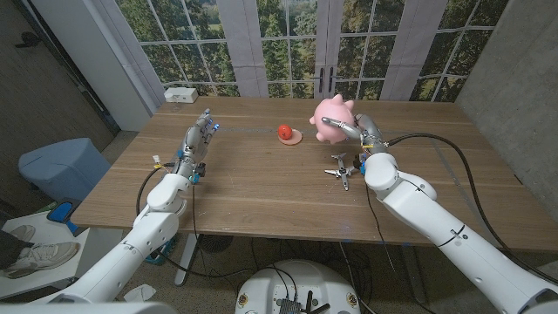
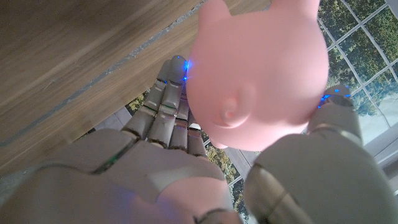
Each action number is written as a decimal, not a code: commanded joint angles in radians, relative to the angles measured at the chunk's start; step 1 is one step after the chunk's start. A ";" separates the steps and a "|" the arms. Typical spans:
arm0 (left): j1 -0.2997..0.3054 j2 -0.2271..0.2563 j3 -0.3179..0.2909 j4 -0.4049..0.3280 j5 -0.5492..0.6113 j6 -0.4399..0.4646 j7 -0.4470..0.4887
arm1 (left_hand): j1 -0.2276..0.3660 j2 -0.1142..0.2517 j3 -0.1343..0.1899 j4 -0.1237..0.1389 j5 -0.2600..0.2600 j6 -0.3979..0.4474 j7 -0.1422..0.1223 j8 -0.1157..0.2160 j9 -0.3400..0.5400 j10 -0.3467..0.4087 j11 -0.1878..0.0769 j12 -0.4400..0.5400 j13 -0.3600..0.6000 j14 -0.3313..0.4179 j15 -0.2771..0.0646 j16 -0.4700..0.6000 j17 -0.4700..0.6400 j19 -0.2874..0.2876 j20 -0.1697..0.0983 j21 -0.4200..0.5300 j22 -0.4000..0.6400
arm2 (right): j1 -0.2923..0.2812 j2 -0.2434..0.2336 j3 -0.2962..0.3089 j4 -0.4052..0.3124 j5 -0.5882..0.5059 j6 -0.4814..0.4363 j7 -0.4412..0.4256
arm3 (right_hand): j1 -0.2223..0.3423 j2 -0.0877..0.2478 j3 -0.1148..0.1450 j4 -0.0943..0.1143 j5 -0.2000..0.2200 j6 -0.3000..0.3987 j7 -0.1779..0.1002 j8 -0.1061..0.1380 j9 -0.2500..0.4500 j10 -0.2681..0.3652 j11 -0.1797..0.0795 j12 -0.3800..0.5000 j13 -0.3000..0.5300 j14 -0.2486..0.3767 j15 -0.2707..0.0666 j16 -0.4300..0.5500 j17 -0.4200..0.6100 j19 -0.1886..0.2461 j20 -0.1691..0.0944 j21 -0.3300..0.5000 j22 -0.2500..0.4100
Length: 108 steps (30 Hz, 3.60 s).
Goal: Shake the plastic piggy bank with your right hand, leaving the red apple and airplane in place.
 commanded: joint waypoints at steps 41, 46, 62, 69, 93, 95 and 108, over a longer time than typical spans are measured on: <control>-0.002 0.006 0.012 -0.037 0.027 0.036 0.044 | 0.014 0.046 0.003 -0.009 0.001 0.001 0.001 0.005 0.005 -0.003 0.006 0.004 0.005 0.002 -0.027 0.000 0.005 0.011 -0.033 0.002 0.005 | -0.092 0.268 0.091 0.305 -0.118 0.540 -0.478 | 0.409 0.411 0.082 0.010 0.000 0.455 -0.276 0.003 0.044 0.354 -0.340 0.010 0.139 0.062 -0.186 -0.002 0.006 -0.009 -0.024 0.058 -0.024; 0.002 0.008 0.012 -0.043 0.028 0.039 0.046 | 0.014 0.046 0.003 -0.009 0.001 0.001 0.001 0.005 0.005 -0.003 0.005 0.004 0.005 0.003 -0.028 0.000 0.005 0.011 -0.032 0.002 0.005 | -0.100 0.244 0.090 0.290 -0.117 0.533 -0.436 | 0.408 0.411 0.081 0.012 -0.001 0.454 -0.278 0.002 0.043 0.352 -0.340 0.010 0.142 0.062 -0.185 -0.002 0.005 -0.014 -0.027 0.063 -0.027; 0.004 0.015 0.011 -0.055 0.032 0.047 0.051 | 0.014 0.046 0.003 -0.010 0.001 0.001 0.001 0.005 0.005 -0.003 0.007 0.004 0.005 0.002 -0.027 0.000 0.005 0.011 -0.033 0.001 0.005 | -0.081 0.079 0.057 0.129 -0.073 0.252 -0.140 | 0.404 0.410 0.081 0.015 -0.002 0.456 -0.288 0.001 0.044 0.350 -0.341 0.007 0.147 0.052 -0.186 -0.012 0.002 -0.024 -0.041 0.081 -0.037; 0.005 0.016 0.010 -0.058 0.034 0.047 0.054 | 0.014 0.046 0.003 -0.010 0.001 0.000 0.001 0.004 0.005 -0.003 0.007 0.004 0.005 0.002 -0.028 0.000 0.005 0.011 -0.033 0.001 0.005 | -0.059 0.055 0.041 0.113 -0.053 0.197 -0.099 | 0.406 0.410 0.082 0.013 -0.002 0.456 -0.289 0.001 0.044 0.351 -0.337 0.006 0.147 0.050 -0.187 -0.015 0.002 -0.027 -0.041 0.087 -0.040; -0.007 0.012 0.014 -0.048 0.034 0.052 0.052 | 0.015 0.046 0.003 -0.011 0.001 0.001 0.001 0.005 0.005 -0.003 0.006 0.004 0.005 0.003 -0.026 0.001 0.005 0.012 -0.033 0.001 0.005 | -0.078 0.108 0.052 0.189 -0.078 0.355 -0.257 | 0.406 0.409 0.081 0.013 -0.002 0.457 -0.288 -0.001 0.044 0.352 -0.342 -0.001 0.148 0.056 -0.186 -0.020 0.003 -0.033 -0.039 0.114 -0.051; -0.008 0.012 0.015 -0.048 0.035 0.053 0.051 | 0.015 0.046 0.003 -0.011 0.001 0.000 0.000 0.004 0.005 -0.003 0.007 0.004 0.005 0.003 -0.027 0.001 0.005 0.012 -0.033 0.001 0.005 | -0.083 0.130 0.056 0.207 -0.091 0.389 -0.296 | 0.406 0.409 0.081 0.013 -0.002 0.459 -0.289 -0.001 0.043 0.351 -0.339 0.000 0.151 0.056 -0.186 -0.020 0.003 -0.035 -0.038 0.117 -0.052; -0.008 0.012 0.015 -0.054 0.040 0.055 0.060 | 0.015 0.047 0.002 -0.011 0.001 0.001 0.001 0.005 0.005 -0.003 0.006 0.004 0.005 0.003 -0.027 0.001 0.005 0.012 -0.032 0.001 0.005 | -0.081 0.296 0.086 0.357 -0.152 0.606 -0.544 | 0.410 0.408 0.081 0.011 -0.001 0.459 -0.283 -0.001 0.046 0.360 -0.336 -0.006 0.142 0.064 -0.187 -0.019 0.004 -0.040 -0.031 0.134 -0.058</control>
